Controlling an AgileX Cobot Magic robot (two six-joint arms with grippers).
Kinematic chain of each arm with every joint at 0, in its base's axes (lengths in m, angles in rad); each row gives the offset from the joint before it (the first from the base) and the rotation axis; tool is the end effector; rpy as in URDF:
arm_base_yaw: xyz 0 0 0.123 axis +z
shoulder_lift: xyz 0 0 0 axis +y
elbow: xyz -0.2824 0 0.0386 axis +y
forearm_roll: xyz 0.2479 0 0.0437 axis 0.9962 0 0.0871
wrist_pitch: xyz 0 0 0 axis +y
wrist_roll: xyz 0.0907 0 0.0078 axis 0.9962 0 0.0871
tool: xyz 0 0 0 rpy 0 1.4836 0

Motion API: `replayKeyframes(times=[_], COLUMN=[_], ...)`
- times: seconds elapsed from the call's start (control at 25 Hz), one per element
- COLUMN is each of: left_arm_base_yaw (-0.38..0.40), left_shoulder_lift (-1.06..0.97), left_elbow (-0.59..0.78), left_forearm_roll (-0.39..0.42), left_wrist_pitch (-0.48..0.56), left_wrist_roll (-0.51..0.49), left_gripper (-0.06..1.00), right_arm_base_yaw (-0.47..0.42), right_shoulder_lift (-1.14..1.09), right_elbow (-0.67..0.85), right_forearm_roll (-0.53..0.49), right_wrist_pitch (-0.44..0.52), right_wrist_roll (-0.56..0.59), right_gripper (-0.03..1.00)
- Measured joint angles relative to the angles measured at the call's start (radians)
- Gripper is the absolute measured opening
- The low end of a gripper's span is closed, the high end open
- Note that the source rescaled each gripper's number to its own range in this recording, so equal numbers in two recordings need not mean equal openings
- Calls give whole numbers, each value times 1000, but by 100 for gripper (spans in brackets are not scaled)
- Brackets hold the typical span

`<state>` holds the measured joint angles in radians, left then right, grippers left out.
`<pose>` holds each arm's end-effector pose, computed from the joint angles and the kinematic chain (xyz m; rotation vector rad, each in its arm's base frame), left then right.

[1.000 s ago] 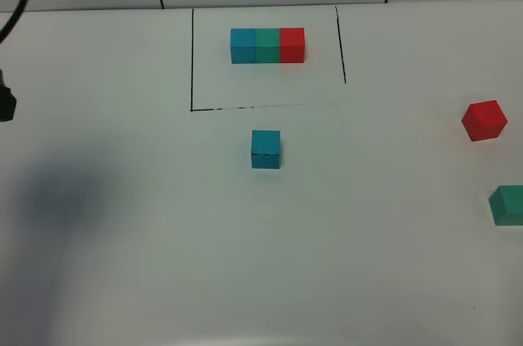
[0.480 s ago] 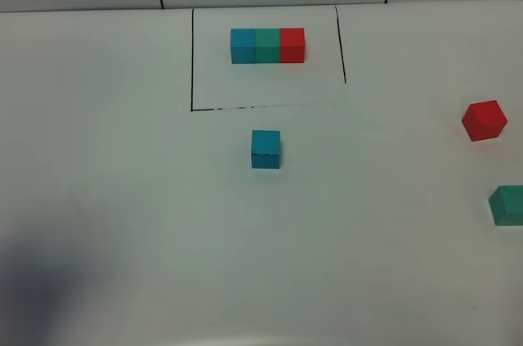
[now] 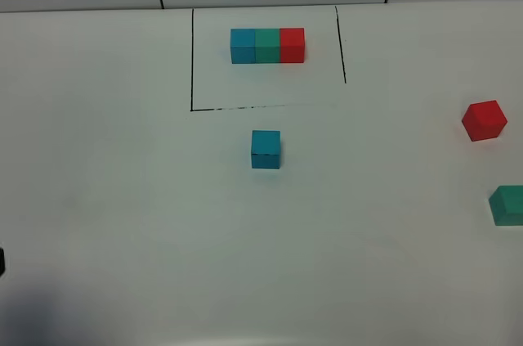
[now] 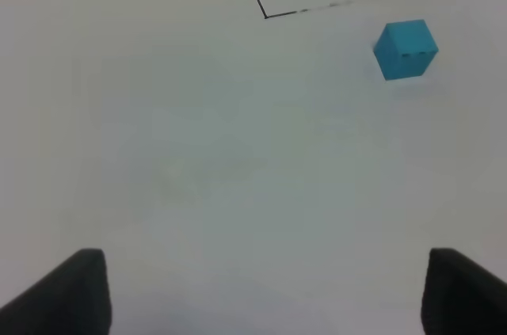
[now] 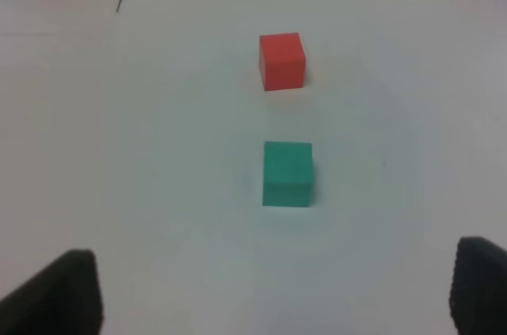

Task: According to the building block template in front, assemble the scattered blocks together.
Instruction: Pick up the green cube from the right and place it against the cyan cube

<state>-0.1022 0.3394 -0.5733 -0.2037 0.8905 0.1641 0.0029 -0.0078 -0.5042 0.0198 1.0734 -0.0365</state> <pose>0.0520 -0.0197 0.3056 0.2387 2.1158 -0.2079 -0.0071 0.0016 0.2773 -0.0415 2.0444 0.0027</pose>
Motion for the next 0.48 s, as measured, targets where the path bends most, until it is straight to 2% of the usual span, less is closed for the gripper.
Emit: replayKeyframes(times=[0.48], left_arm_base_yaw=[0], left_shoulder_lift=[-268], left_elbow=[51], left_forearm_roll=[-18], left_wrist_pitch=[81], left_wrist_roll=[-13], left_gripper=[97], right_arm_base_yaw=[0], right_shoulder_lift=[0], right_elbow=[0], right_forearm_roll=[14], right_wrist_pitch=[-1], right_wrist_roll=[0], right_gripper=[92])
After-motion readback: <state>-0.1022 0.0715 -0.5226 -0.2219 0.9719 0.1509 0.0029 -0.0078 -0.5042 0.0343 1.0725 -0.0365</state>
